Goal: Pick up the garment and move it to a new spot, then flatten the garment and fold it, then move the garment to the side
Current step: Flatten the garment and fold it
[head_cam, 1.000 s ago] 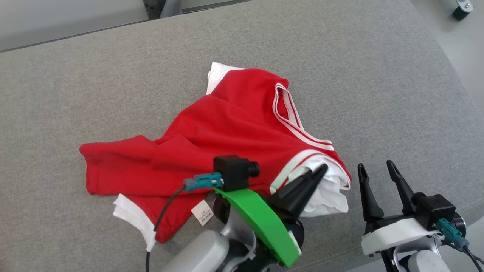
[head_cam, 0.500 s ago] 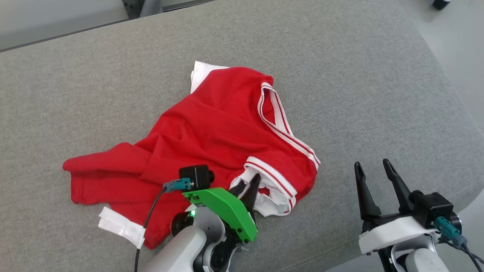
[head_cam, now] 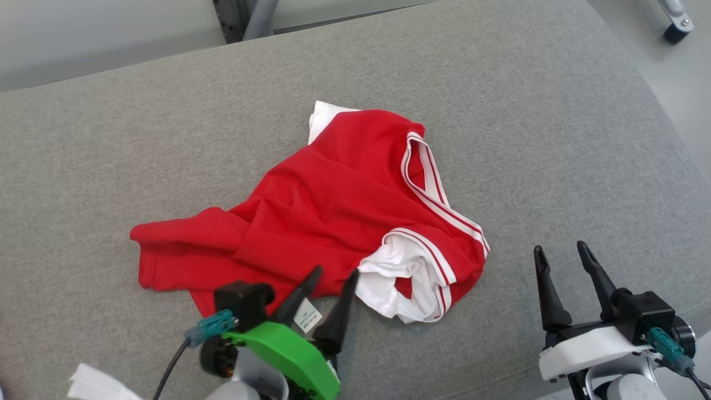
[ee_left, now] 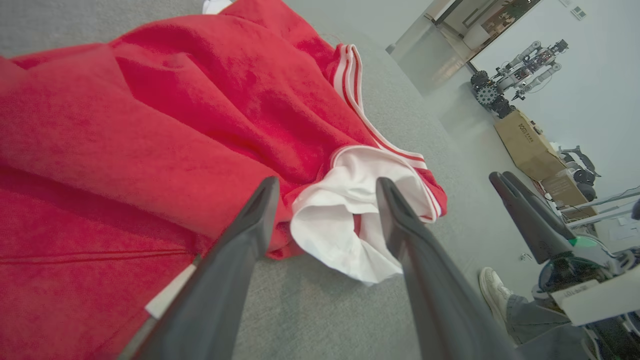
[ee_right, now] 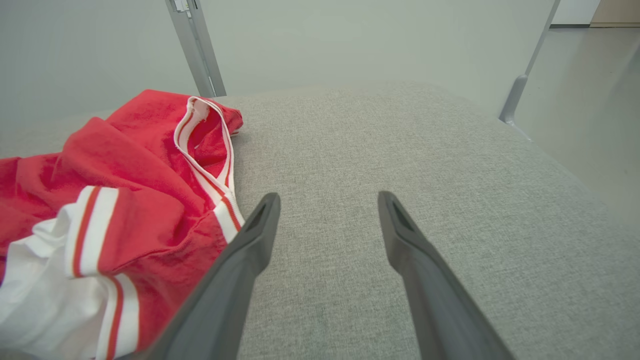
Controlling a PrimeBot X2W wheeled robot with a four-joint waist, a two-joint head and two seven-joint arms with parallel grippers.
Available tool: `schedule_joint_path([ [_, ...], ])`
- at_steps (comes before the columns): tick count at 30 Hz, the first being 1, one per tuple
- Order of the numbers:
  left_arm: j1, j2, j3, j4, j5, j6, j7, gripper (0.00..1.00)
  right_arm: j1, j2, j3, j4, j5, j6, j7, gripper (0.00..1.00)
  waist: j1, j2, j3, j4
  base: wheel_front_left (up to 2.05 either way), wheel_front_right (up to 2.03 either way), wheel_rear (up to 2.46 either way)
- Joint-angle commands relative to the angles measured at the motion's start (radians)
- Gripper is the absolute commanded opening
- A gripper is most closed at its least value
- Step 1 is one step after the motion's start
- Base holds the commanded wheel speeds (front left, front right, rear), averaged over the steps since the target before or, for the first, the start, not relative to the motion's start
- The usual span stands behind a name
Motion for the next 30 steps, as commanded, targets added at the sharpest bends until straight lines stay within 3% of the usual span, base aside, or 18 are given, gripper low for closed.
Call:
schedule_joint_path([
  [1, 0.027, 0.041, 0.015, -0.010, 0.054, 0.039, -0.040, 1.00, 0.019, -0.003, -0.014, -0.010, -0.011, -0.001, -0.003, 1.00, 0.0000, 0.0110, -0.032, 0.040, 0.00, 0.00, 0.00],
  [7, 0.074, 0.087, 0.071, 0.010, 0.118, 0.129, -0.144, 1.00, 0.031, -0.003, -0.038, -0.037, -0.028, -0.001, -0.003, 1.00, 0.0000, 0.0110, -0.051, 0.093, 0.00, 0.00, 0.00],
  [12, 0.091, 0.092, 0.175, 0.104, 0.061, 0.132, -0.189, 1.00, 0.037, -0.003, -0.031, -0.046, -0.040, -0.001, -0.003, 1.00, 0.0000, 0.0110, -0.052, 0.140, 0.00, 0.00, 0.00],
  [18, -0.001, 0.080, 0.229, 0.291, 0.010, 0.062, -0.183, 1.00, 0.016, -0.003, -0.006, -0.039, -0.044, -0.001, -0.003, 1.00, 0.0000, 0.0110, -0.043, 0.160, 0.00, 0.00, 0.00],
  [24, -0.119, 0.070, 0.198, 0.470, 0.004, -0.021, -0.112, 1.00, 0.005, -0.003, 0.011, -0.033, -0.034, -0.001, -0.003, 1.00, 0.0000, 0.0110, -0.029, 0.145, 0.00, 0.00, 0.00],
  [29, -0.181, 0.054, 0.192, 0.596, -0.009, -0.062, -0.086, 1.00, 0.002, -0.003, 0.009, -0.031, -0.025, -0.001, -0.003, 1.00, 0.0000, 0.0110, -0.018, 0.120, 0.00, 0.00, 0.00],
  [30, -0.187, 0.049, 0.194, 0.618, -0.013, -0.074, -0.085, 0.74, 0.002, -0.003, 0.008, -0.030, -0.022, -0.001, -0.003, 1.00, 0.0000, 0.0110, -0.016, 0.116, 0.00, 0.00, 0.00],
])
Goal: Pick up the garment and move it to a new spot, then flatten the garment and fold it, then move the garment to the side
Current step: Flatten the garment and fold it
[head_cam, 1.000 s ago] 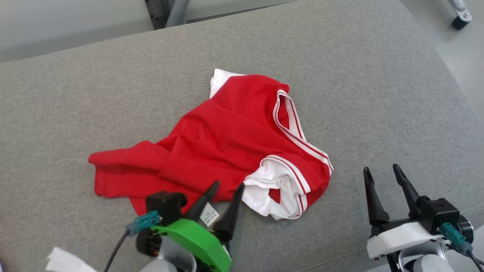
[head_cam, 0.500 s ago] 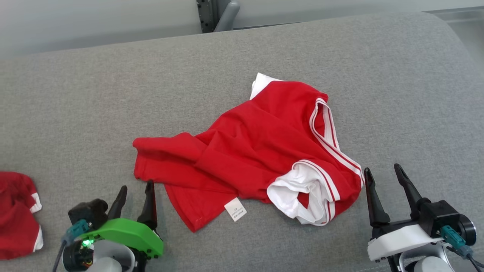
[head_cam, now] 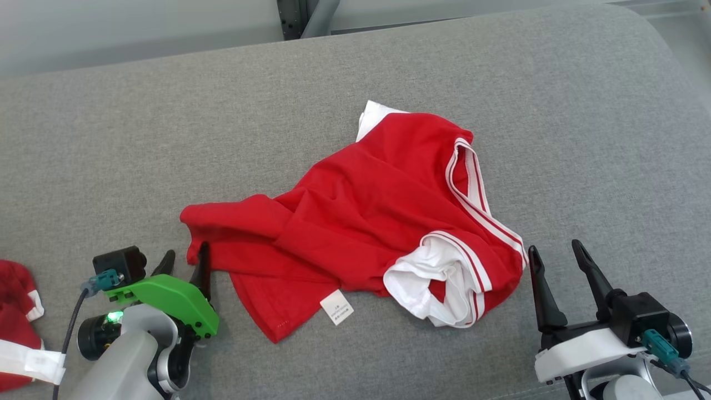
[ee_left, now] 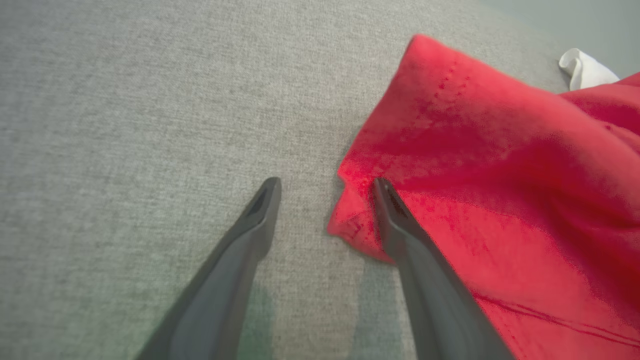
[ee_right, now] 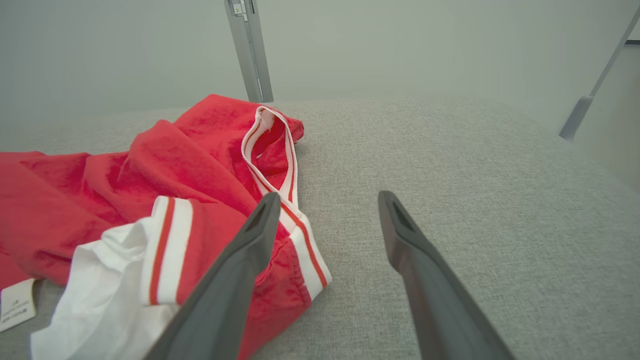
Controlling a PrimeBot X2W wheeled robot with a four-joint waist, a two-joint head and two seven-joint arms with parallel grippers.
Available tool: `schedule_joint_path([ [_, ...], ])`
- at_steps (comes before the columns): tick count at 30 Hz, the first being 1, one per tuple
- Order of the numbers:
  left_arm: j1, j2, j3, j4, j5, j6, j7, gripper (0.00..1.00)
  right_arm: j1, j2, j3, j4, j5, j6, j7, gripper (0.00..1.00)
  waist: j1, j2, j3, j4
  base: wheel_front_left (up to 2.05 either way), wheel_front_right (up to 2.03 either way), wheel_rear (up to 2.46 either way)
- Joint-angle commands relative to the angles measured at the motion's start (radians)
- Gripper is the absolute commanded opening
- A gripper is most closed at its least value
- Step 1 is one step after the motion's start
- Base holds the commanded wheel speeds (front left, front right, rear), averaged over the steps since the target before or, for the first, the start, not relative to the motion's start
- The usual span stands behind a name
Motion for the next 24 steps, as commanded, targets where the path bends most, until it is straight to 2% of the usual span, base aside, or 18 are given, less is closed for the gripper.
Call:
schedule_joint_path([
  [1, -0.011, -0.009, 0.002, 0.019, -0.007, -0.013, -0.002, 0.27, -0.007, -0.003, -0.003, 0.001, 0.007, -0.001, -0.003, 1.00, 0.0000, 0.0111, 0.007, -0.010, 0.00, 0.00, 0.00],
  [2, -0.014, -0.016, 0.000, 0.029, -0.010, -0.029, -0.005, 0.00, -0.005, -0.003, -0.006, 0.002, 0.009, -0.001, -0.003, 1.00, 0.0000, 0.0111, 0.008, -0.011, 0.00, 0.00, 0.00],
  [6, -0.008, -0.024, -0.004, 0.029, -0.012, -0.061, -0.032, 0.00, 0.008, -0.003, -0.016, 0.004, 0.016, -0.001, -0.003, 1.00, 0.0000, 0.0111, 0.013, -0.005, 0.00, 0.00, 0.00],
  [10, 0.042, -0.020, 0.019, -0.064, -0.025, -0.046, -0.073, 0.00, 0.019, -0.003, -0.024, 0.003, 0.019, -0.001, -0.003, 1.00, 0.0000, 0.0111, 0.016, 0.019, 0.00, 0.00, 0.00],
  [12, 0.085, 0.003, 0.021, -0.154, -0.011, -0.020, -0.086, 0.00, 0.022, -0.003, -0.027, 0.002, 0.018, -0.001, -0.003, 1.00, 0.0000, 0.0111, 0.014, 0.035, 0.00, 0.00, 0.00],
  [16, 0.211, 0.045, 0.017, -0.404, -0.009, 0.059, -0.073, 0.00, 0.023, -0.003, -0.032, 0.000, 0.010, -0.001, -0.003, 1.00, 0.0000, 0.0111, 0.012, 0.069, 0.00, 0.00, 0.00],
  [17, 0.211, 0.045, 0.017, -0.404, -0.009, 0.059, -0.073, 0.00, 0.023, -0.003, -0.032, 0.000, 0.010, -0.001, -0.003, 1.00, 0.0000, 0.0111, 0.012, 0.069, 0.00, 0.00, 0.00],
  [18, 0.243, 0.062, 0.016, -0.463, -0.009, 0.082, -0.065, 0.00, 0.021, -0.003, -0.033, 0.000, 0.009, -0.001, -0.003, 1.00, 0.0000, 0.0111, 0.012, 0.077, 0.00, 0.00, 0.00],
  [19, 0.310, 0.094, 0.019, -0.563, -0.002, 0.136, -0.056, 0.00, 0.015, -0.002, -0.029, -0.002, 0.003, -0.001, -0.003, 1.00, 0.0000, 0.0111, 0.012, 0.088, 0.00, 0.00, 0.00],
  [21, 0.397, 0.111, 0.038, -0.663, -0.023, 0.197, -0.058, 0.00, 0.008, -0.003, -0.027, -0.001, -0.002, -0.001, -0.003, 1.00, 0.0000, 0.0111, 0.012, 0.098, 0.00, 0.00, 0.00],
  [24, 0.455, 0.127, 0.056, -0.730, -0.035, 0.233, -0.065, 0.00, 0.010, -0.003, -0.026, 0.000, -0.011, -0.001, -0.003, 1.00, 0.0000, 0.0111, 0.007, 0.104, 0.00, 0.00, 0.00],
])
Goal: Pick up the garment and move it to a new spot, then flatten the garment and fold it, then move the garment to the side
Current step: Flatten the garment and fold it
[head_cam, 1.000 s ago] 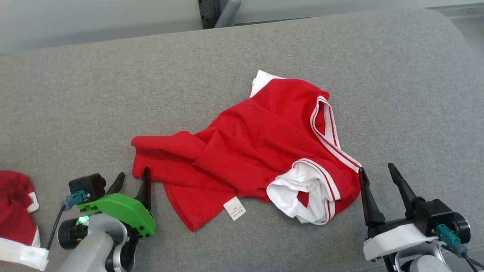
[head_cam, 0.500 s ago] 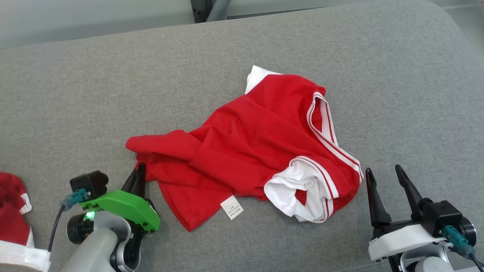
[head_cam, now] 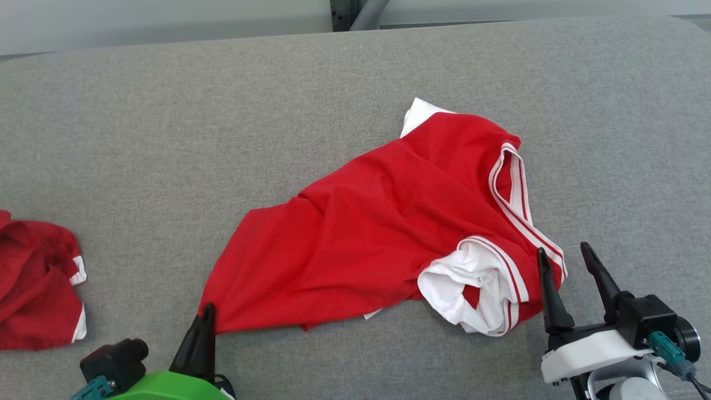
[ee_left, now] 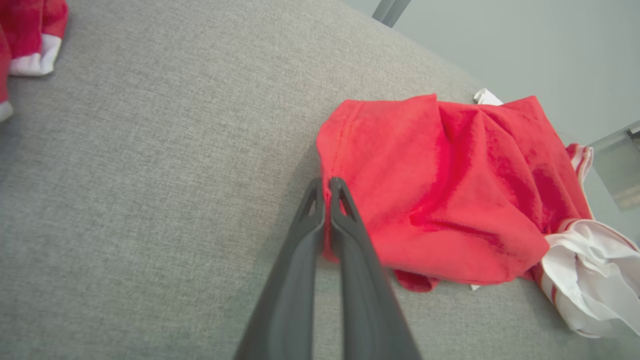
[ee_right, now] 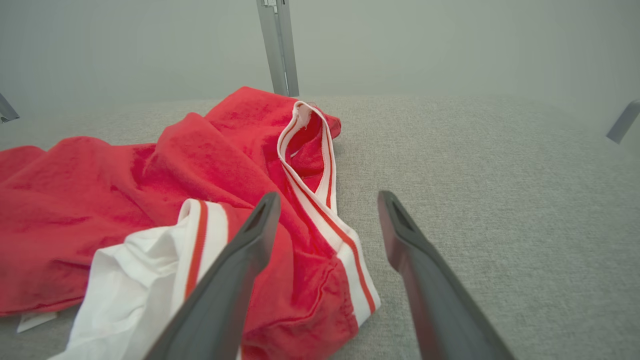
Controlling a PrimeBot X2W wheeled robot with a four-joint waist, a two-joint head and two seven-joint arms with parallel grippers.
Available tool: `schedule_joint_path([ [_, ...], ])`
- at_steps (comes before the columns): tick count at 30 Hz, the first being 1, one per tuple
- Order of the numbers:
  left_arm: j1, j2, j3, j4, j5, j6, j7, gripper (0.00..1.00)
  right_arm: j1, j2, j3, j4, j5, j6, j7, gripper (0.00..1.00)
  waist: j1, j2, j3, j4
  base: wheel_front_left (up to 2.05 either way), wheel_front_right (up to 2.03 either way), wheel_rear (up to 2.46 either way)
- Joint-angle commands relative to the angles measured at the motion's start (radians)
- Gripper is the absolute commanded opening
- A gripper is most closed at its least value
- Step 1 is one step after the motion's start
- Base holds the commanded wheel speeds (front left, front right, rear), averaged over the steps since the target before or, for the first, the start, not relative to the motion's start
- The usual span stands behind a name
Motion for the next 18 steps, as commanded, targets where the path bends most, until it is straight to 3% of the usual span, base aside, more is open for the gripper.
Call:
schedule_joint_path([
  [1, 0.023, 0.007, 0.007, -0.028, -0.012, 0.011, -0.002, 0.00, 0.003, -0.003, -0.002, -0.001, -0.011, -0.001, -0.003, 1.00, 0.0000, 0.0111, -0.004, 0.003, 0.00, 0.00, 0.00],
  [7, 0.068, 0.025, -0.012, -0.046, -0.020, 0.051, 0.047, 0.00, 0.007, -0.003, 0.004, 0.004, -0.022, -0.001, -0.003, 1.00, 0.0000, 0.0111, -0.017, -0.008, 0.00, 0.00, 0.00],
  [12, 0.094, 0.047, 0.010, -0.025, -0.012, 0.069, 0.028, 0.00, 0.017, -0.003, -0.004, 0.000, -0.023, -0.001, -0.003, 1.00, 0.0000, 0.0111, -0.028, -0.020, 0.00, 0.00, 0.00],
  [16, 0.080, 0.010, 0.016, 0.073, -0.036, 0.043, 0.008, 0.00, 0.023, -0.003, 0.011, 0.010, -0.018, -0.001, -0.003, 1.00, 0.0000, 0.0111, -0.045, -0.037, 0.00, 0.00, 0.00],
  [17, 0.078, -0.002, 0.017, 0.095, -0.040, 0.031, 0.002, 0.38, 0.024, -0.003, 0.012, 0.009, -0.016, -0.001, -0.003, 1.00, 0.0000, 0.0111, -0.051, -0.043, 0.00, 0.00, 0.00],
  [18, 0.079, -0.006, 0.012, 0.119, -0.035, 0.018, -0.006, 0.86, 0.026, -0.003, 0.014, 0.009, -0.017, -0.001, -0.003, 1.00, 0.0000, 0.0111, -0.057, -0.051, 0.00, 0.00, 0.00],
])
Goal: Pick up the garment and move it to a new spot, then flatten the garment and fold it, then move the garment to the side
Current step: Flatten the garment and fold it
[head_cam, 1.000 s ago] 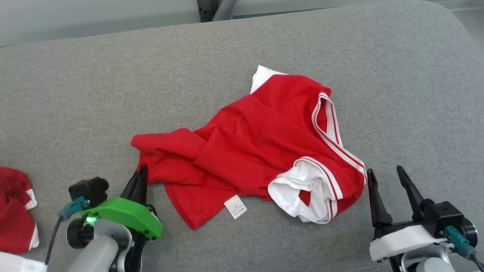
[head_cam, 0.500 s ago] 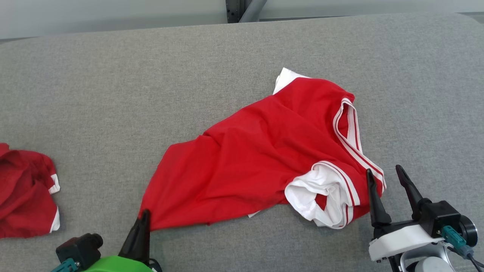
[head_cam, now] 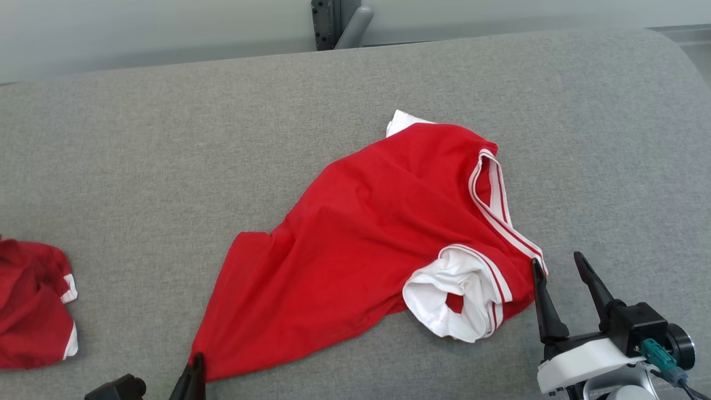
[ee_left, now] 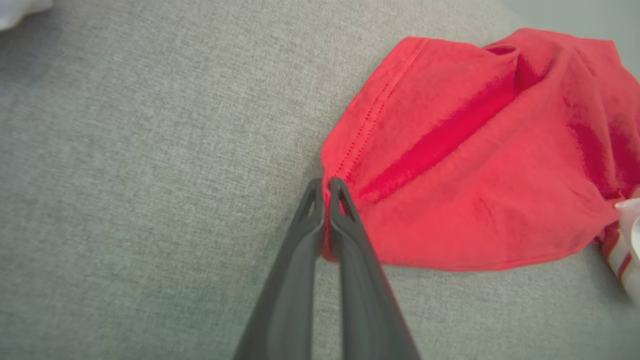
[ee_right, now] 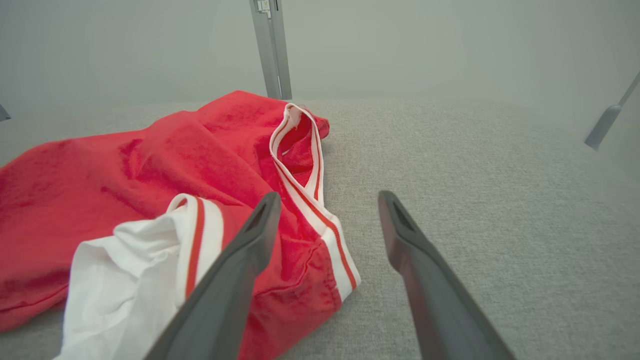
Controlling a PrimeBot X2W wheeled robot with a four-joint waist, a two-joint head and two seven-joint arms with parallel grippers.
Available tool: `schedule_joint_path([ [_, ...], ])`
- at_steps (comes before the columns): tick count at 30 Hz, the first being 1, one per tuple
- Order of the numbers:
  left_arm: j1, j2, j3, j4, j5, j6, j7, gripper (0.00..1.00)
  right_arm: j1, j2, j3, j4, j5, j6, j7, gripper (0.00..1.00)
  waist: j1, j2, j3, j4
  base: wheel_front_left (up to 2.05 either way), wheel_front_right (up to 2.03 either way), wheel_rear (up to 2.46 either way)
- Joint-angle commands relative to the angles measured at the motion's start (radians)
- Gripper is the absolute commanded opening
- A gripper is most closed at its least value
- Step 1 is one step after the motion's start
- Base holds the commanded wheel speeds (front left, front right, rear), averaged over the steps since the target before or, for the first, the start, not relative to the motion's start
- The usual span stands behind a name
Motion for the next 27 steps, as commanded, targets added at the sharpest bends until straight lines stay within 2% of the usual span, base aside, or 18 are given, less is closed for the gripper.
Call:
schedule_joint_path([
  [1, 0.010, -0.009, 0.004, 0.032, 0.000, -0.008, -0.013, 1.00, 0.011, -0.003, 0.001, -0.003, -0.002, -0.001, -0.003, 1.00, 0.0000, 0.0111, -0.020, -0.021, 0.00, 0.00, 0.00],
  [4, 0.032, -0.034, 0.036, 0.058, -0.005, -0.024, -0.045, 1.00, 0.029, -0.003, -0.005, -0.028, -0.001, -0.001, -0.003, 1.00, 0.0000, 0.0111, -0.049, -0.034, 0.00, 0.00, 0.00],
  [7, 0.040, -0.044, 0.105, 0.051, 0.062, -0.033, -0.069, 1.00, 0.053, -0.003, -0.013, -0.070, -0.010, -0.001, -0.003, 1.00, 0.0000, 0.0111, -0.073, -0.037, 0.00, 0.00, 0.00],
  [9, 0.044, -0.057, 0.171, 0.026, 0.165, -0.046, -0.072, 1.00, 0.075, -0.003, -0.020, -0.099, -0.018, -0.001, -0.003, 1.00, 0.0000, 0.0111, -0.087, -0.034, 0.00, 0.00, 0.00],
  [10, 0.064, -0.080, 0.227, 0.001, 0.288, -0.070, -0.072, 1.00, 0.095, -0.002, -0.027, -0.125, -0.030, -0.001, -0.003, 1.00, 0.0000, 0.0111, -0.099, -0.030, 0.00, 0.00, 0.00],
  [16, 0.113, -0.173, 0.364, -0.030, 0.570, -0.167, -0.072, 1.00, 0.139, -0.003, -0.063, -0.151, -0.038, -0.001, -0.003, 1.00, 0.0000, 0.0111, -0.124, -0.009, 0.00, 0.00, 0.00],
  [17, 0.113, -0.173, 0.364, -0.030, 0.570, -0.167, -0.072, 1.00, 0.139, -0.003, -0.063, -0.151, -0.038, -0.001, -0.003, 1.00, 0.0000, 0.0111, -0.124, -0.009, 0.00, 0.00, 0.00],
  [21, 0.153, -0.248, 0.422, -0.004, 0.699, -0.244, -0.072, 1.00, 0.152, -0.003, -0.064, -0.111, -0.048, -0.001, -0.003, 1.00, 0.0000, 0.0111, -0.149, 0.003, 0.00, 0.00, 0.00],
  [27, 0.153, -0.336, 0.497, 0.095, 0.769, -0.404, -0.072, 1.00, 0.147, -0.003, -0.062, -0.052, -0.028, -0.001, -0.003, 1.00, 0.0000, 0.0111, -0.175, 0.028, 0.00, 0.00, 0.00],
])
